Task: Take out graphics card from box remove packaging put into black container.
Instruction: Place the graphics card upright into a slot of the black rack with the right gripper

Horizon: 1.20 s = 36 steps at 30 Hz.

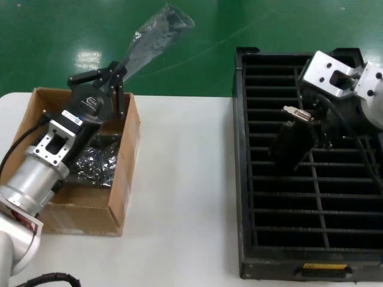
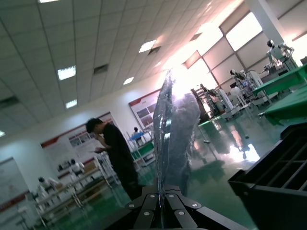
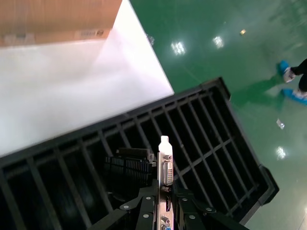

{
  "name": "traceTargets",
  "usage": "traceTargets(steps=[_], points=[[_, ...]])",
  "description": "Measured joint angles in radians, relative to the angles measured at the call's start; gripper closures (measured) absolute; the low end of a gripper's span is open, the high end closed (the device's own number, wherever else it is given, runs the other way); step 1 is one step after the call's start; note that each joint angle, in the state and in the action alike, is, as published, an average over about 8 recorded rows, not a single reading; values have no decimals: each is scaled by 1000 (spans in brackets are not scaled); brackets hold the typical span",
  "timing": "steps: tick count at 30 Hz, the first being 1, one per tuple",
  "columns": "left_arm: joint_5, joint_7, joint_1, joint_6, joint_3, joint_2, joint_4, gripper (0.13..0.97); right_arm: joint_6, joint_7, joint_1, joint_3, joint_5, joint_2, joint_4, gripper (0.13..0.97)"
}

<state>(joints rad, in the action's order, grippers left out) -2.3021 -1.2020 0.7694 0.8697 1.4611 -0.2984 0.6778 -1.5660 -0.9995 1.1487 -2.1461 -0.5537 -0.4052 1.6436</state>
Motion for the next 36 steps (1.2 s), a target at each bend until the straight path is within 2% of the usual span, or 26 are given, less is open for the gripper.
traceTargets(steps=[5,11,26,36], points=[[34,126,-64,-56,3,4,121,958,-2,36,26,-34,-11,4,-62,915],[69,200,-94,-82,-9,10,175,958,-3,60,47,-61,-38,-2,-90,915],[131,221,-98,-79,-48,35,164,958,-4,-66,134,-229,-171,-90,-17,915],[152,224,-96,-69,-67,41,158,958,13,-42,79,-190,-142,-91,-8,915]])
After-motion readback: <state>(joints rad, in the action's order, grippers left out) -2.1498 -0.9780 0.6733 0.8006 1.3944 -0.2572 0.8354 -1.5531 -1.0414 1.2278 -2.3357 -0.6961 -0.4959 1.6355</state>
